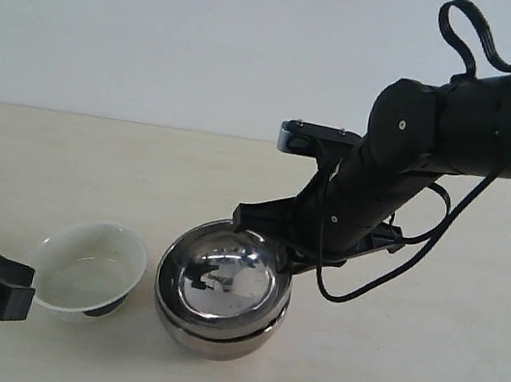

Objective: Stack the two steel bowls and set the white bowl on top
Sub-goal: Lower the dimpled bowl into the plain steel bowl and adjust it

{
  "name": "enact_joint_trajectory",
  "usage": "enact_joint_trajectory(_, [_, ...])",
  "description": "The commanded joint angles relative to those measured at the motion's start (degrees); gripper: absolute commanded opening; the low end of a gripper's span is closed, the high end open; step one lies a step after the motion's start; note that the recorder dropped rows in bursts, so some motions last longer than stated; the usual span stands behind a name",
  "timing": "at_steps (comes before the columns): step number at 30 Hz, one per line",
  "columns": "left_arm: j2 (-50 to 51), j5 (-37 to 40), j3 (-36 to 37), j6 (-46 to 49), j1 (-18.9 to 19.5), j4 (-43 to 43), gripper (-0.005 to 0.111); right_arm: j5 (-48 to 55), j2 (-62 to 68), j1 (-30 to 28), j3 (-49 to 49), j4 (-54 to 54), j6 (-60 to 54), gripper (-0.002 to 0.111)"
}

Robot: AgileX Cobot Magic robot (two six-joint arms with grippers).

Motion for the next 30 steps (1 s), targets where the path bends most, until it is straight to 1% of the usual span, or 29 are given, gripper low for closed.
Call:
enact_joint_trajectory(1, [0.1,0.2,0.3,0.2,0.0,-0.1,0.004,-0.5,-0.2,0.1,-0.2,0.2,-0.6,0.024])
enact_joint_trajectory(3, [0.1,0.2,0.3,0.2,0.0,-0.1,0.004,-0.2,-0.2,0.1,-0.2,0.2,-0.6,0.031])
enact_joint_trajectory(5, [0.1,0.2,0.3,0.2,0.0,-0.1,0.004,0.2,-0.2,0.1,-0.2,0.1,-0.6,0.035])
enact_joint_trajectory(13, [0.1,0.2,0.3,0.2,0.0,-0.1,0.004,2.6,-0.3,0.1,-0.2,-5.7,0.2,0.035])
enact_joint_trajectory(23, [0.1,-0.2,0.3,0.2,0.0,-0.1,0.004,1.4,-0.3,0.1,-0.2,-5.8,1.5,0.034])
enact_joint_trajectory(26, [0.1,-0.2,0.3,0.2,0.0,-0.1,0.004,1.4,-0.3,0.1,-0.2,-5.8,1.5,0.024])
enact_joint_trajectory(27, [0.1,-0.2,0.3,0.2,0.0,-0.1,0.004,1.5,-0.3,0.1,-0.2,-5.8,1.5,0.016])
enact_joint_trajectory(30, [0.1,-0.2,0.3,0.2,0.0,-0.1,0.004,1.5,-0.3,0.1,-0.2,-5.8,1.1,0.000])
